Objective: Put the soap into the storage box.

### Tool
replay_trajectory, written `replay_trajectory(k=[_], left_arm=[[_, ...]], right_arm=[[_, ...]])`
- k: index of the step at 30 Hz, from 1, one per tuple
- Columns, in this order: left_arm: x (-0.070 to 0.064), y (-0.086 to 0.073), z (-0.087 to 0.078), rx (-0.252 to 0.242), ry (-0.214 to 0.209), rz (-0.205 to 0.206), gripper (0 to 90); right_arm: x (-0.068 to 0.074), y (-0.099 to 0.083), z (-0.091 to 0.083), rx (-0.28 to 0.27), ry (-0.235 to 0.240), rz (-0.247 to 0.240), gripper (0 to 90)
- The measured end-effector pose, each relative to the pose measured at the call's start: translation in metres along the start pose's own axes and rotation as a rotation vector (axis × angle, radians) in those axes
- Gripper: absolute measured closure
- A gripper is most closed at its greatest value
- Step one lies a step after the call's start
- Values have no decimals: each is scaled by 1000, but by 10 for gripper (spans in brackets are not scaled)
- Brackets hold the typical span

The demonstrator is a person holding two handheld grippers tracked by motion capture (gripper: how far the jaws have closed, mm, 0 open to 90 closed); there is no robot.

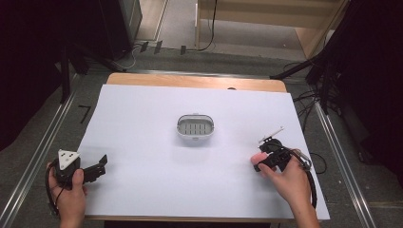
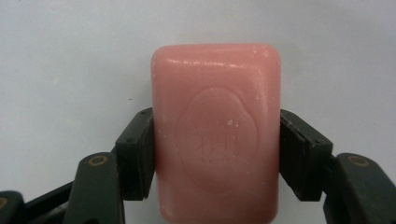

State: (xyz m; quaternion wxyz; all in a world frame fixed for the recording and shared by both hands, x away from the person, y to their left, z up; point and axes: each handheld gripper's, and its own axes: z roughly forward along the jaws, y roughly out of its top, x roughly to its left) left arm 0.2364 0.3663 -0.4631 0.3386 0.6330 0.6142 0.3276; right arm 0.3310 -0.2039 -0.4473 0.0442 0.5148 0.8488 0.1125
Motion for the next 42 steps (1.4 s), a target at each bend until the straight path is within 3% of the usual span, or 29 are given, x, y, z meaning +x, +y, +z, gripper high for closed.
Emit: replay_trajectory(k=[6, 17, 34, 35, 42], left_arm=[[-1, 0, 0, 3, 4, 9, 44], [-1, 0, 1, 5, 0, 15, 44], [-2, 0, 1, 6, 4, 20, 43], [-2, 0, 1, 8, 4, 20, 44], [-2, 0, 1, 9, 4, 22, 44]], right_arm=[[-1, 5, -5, -24, 5, -26, 383], [5, 25, -10, -45, 48, -138, 384], [16, 57, -23, -70, 79, -254, 384], [18, 60, -22, -75, 76, -283, 384], [25, 69, -22, -74, 92, -347, 384]])
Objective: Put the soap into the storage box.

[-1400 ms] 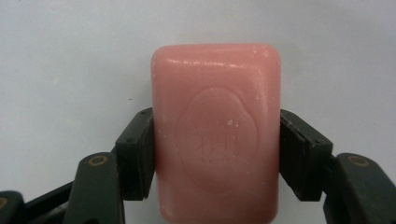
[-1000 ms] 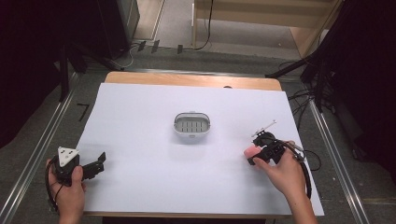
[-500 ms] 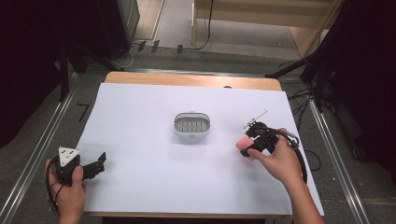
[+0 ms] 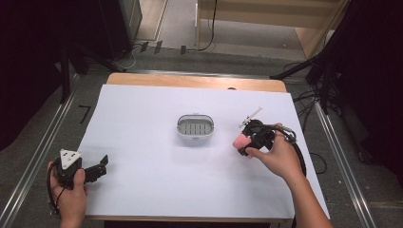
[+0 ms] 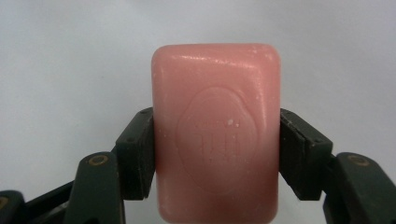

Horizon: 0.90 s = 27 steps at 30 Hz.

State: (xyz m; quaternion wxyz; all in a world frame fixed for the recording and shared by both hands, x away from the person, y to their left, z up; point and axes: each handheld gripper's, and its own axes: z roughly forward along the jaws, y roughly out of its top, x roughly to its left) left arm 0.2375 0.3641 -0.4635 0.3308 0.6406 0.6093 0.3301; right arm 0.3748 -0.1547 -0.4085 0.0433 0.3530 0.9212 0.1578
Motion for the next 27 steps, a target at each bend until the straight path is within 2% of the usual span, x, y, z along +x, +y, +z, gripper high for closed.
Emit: replay_trajectory(k=[4, 5, 10, 15, 16, 18, 19, 20, 22, 24, 27], left_arm=[[0, 0, 0, 0, 0, -1, 44], [0, 0, 0, 0, 0, -1, 43], [0, 0, 0, 0, 0, 0, 44], [0, 0, 0, 0, -1, -1, 44], [0, 0, 0, 0, -1, -1, 44], [0, 0, 0, 2, -2, -1, 44], [0, 0, 0, 1, -2, -1, 44], [0, 0, 0, 1, -2, -1, 44], [0, 0, 0, 1, 1, 0, 44], [0, 0, 0, 2, 0, -1, 44], [0, 0, 0, 1, -1, -1, 44]], right_arm=[[2, 9, -2, 3, 1, -56, 384], [2, 9, -2, 3, 1, -56, 384], [3, 16, -3, 7, 14, -114, 384], [2, 22, -4, -20, 23, -189, 384], [2, 22, -4, -20, 23, -189, 384], [2, 24, -4, -16, 14, -221, 384], [3, 26, -4, -20, 11, -268, 384], [3, 26, -4, -20, 11, -268, 384], [4, 29, -4, -25, 19, -306, 384], [4, 30, -3, -26, 22, -308, 384], [7, 35, -1, -34, 32, -361, 384]])
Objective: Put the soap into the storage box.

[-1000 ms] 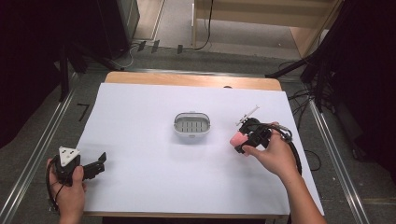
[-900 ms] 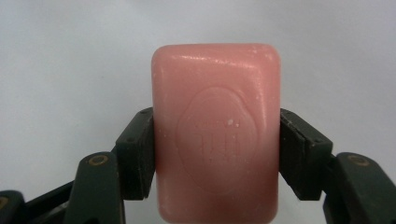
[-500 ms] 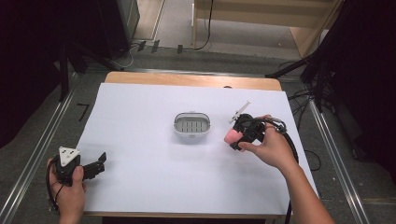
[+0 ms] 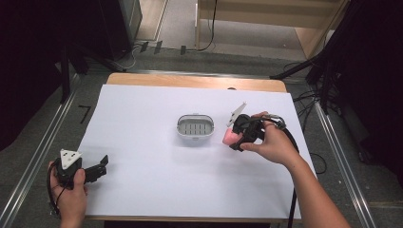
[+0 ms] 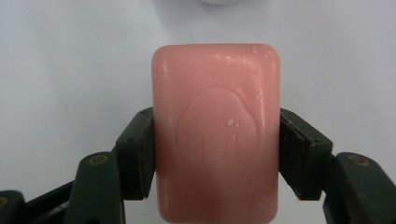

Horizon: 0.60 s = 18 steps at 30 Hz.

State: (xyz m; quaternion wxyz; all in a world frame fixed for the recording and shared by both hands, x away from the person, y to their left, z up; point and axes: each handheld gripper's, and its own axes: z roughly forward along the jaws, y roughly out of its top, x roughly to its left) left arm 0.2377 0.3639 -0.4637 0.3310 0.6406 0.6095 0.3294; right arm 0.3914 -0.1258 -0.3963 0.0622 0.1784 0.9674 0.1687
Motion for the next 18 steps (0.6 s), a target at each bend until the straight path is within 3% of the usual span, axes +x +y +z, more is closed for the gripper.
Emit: replay_trajectory(k=[4, 18], left_arm=[[0, 0, 0, 2, 0, 0, 44], [0, 0, 0, 4, 2, 5, 44]], right_arm=[[3, 6, 3, -12, 12, -49, 384], [9, 29, 7, -27, 23, -114, 384]])
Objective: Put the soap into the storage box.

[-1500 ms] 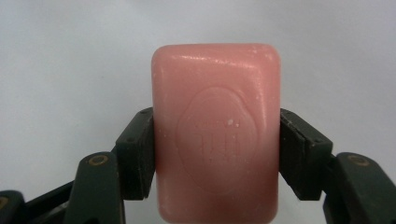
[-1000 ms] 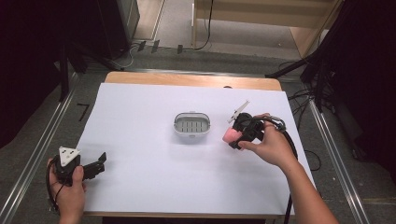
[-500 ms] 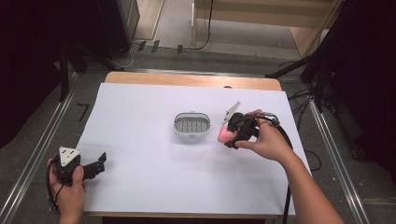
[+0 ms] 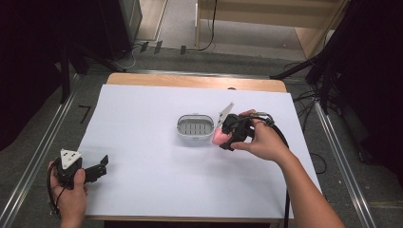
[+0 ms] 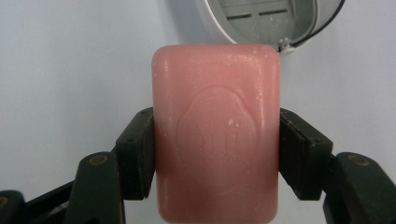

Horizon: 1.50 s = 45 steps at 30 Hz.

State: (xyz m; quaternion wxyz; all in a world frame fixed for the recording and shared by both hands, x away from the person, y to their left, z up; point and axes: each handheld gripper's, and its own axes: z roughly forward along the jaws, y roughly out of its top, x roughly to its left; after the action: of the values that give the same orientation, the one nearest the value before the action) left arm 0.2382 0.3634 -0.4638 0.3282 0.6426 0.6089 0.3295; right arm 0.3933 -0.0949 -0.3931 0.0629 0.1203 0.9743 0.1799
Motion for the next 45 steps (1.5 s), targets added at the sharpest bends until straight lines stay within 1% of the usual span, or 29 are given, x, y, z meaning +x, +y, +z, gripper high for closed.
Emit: replay_trajectory(k=[1, 3, 4, 5, 6, 9, 11, 13, 14, 18, 26, 28, 31, 34, 35, 36, 45], left_arm=[[0, 0, 0, 3, 1, 1, 44], [-1, 0, 0, 4, 2, 4, 44], [0, 0, 0, 7, 0, 4, 44], [0, 0, 0, 5, -3, 3, 44], [0, 0, 0, 5, -4, 1, 43], [0, 0, 0, 4, -4, 1, 44], [0, 0, 0, 5, -3, 3, 44], [0, 0, 0, 7, -3, 5, 44], [0, 0, 0, 7, -2, 6, 43], [-1, 0, 0, 3, -2, 6, 44], [-1, 0, 0, 4, -4, 9, 44], [0, 0, 0, 5, -10, 13, 44], [0, 0, 0, 4, -10, 12, 43], [0, 0, 0, 2, -11, 11, 44], [0, 0, 0, 0, -11, 10, 44], [0, 0, 0, 0, -11, 10, 44], [0, 0, 0, 2, -12, 9, 44]], right_arm=[[0, 2, 1, -4, 8, -2, 384], [1, 5, 1, -3, 9, -8, 384], [1, 8, 3, -8, 9, -22, 384], [1, 8, 3, -8, 9, -22, 384], [0, 12, 3, -12, 5, -34, 384], [0, 15, 3, -12, 4, -33, 384], [0, 21, 3, -22, 4, -54, 384], [0, 23, 2, -19, 2, -56, 385], [0, 27, 2, -29, 8, -57, 384], [-2, 32, 2, -33, 13, -61, 385], [-4, 48, 5, -39, 11, -89, 385], [-6, 56, 6, -43, 10, -103, 385], [-6, 59, 7, -47, 13, -102, 385], [-7, 68, 10, -52, 12, -126, 386], [-7, 68, 10, -52, 12, -126, 386], [-8, 72, 12, -50, 14, -140, 386], [-14, 84, 18, -49, 19, -154, 386]])
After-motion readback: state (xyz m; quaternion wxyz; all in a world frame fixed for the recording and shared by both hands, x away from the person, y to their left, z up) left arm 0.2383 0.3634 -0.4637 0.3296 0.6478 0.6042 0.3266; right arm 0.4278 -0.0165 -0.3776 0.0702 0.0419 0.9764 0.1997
